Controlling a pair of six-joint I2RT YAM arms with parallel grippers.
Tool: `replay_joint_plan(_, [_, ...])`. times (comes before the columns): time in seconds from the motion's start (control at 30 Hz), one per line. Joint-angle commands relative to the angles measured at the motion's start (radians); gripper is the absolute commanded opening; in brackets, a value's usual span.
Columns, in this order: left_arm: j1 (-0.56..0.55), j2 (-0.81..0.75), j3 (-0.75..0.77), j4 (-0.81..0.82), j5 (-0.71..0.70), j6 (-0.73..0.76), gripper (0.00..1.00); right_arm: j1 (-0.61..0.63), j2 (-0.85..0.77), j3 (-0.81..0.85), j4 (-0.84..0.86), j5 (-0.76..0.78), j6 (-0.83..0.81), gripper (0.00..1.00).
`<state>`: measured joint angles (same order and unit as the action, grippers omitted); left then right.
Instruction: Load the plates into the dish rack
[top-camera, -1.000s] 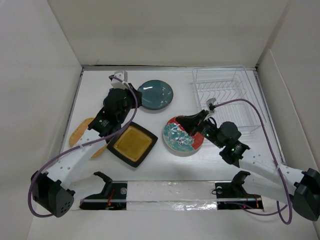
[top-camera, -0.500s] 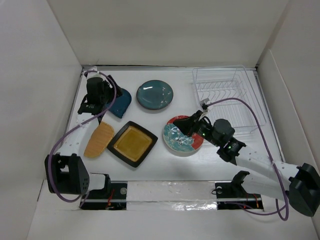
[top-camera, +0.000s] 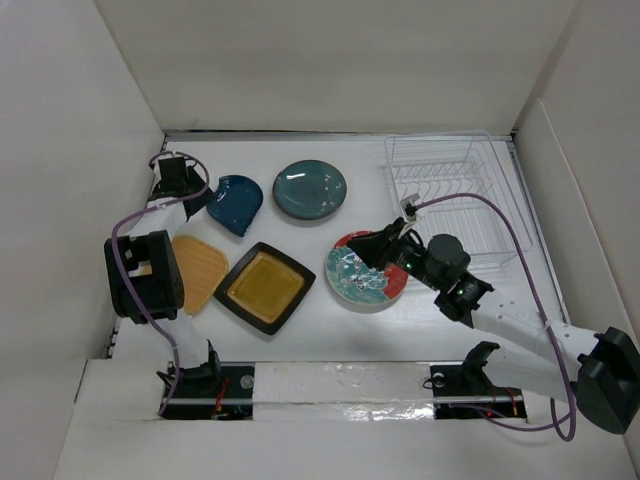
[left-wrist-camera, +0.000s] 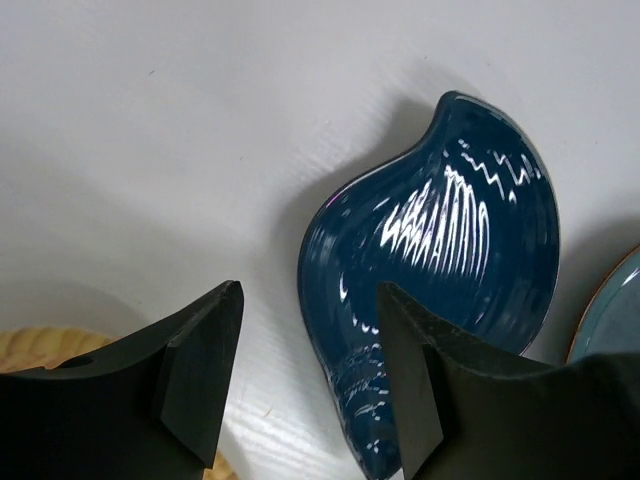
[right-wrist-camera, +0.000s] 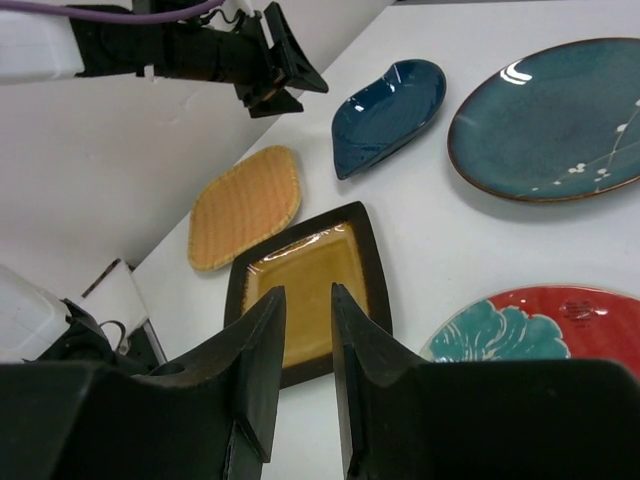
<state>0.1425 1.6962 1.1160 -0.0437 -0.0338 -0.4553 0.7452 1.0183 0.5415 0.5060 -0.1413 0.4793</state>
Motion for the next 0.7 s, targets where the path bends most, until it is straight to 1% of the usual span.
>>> replay_joint_plan(0.0, [-0.009,0.039,0.090,0.011,0.009,0.029,0.53,-0.009,-0.006,0.043,0.019,-0.036,0.007,0.31])
replay_joint_plan(0.07, [-0.009,0.086,0.116,0.013,0.029,0.032,0.53,-0.009,-0.007,0.040,0.020,-0.015,0.007,0.32])
replay_joint_plan(0.1, [-0.009,0.104,0.129,0.010,0.063,0.033,0.53,-0.009,-0.007,0.038,0.016,-0.005,0.007,0.32])
replay_joint_plan(0.23, [0.000,0.186,0.179,-0.022,0.071,0.038,0.52,-0.018,-0.003,0.049,0.005,-0.024,0.007,0.32])
replay_joint_plan(0.3, [0.000,0.201,0.192,-0.031,0.043,0.043,0.51,-0.018,-0.001,0.040,0.016,-0.012,0.005,0.32])
replay_joint_plan(0.4, [0.000,0.209,0.188,-0.025,0.043,0.049,0.49,-0.018,0.014,0.052,0.003,-0.035,0.007,0.32])
replay_joint_plan(0.5, [0.000,0.227,0.194,-0.022,0.044,0.049,0.48,-0.018,0.019,0.043,0.028,-0.040,0.005,0.33])
replay_joint_plan(0.57, [0.000,0.249,0.194,-0.013,0.064,0.043,0.47,-0.018,0.035,0.049,0.014,-0.041,0.008,0.33])
replay_joint_plan(0.6, [0.000,0.256,0.192,-0.010,0.084,0.040,0.44,-0.018,0.039,0.054,0.012,-0.053,0.008,0.33])
replay_joint_plan(0.67, [0.000,0.273,0.188,-0.008,0.092,0.038,0.41,-0.018,0.039,0.055,0.023,-0.061,0.007,0.33])
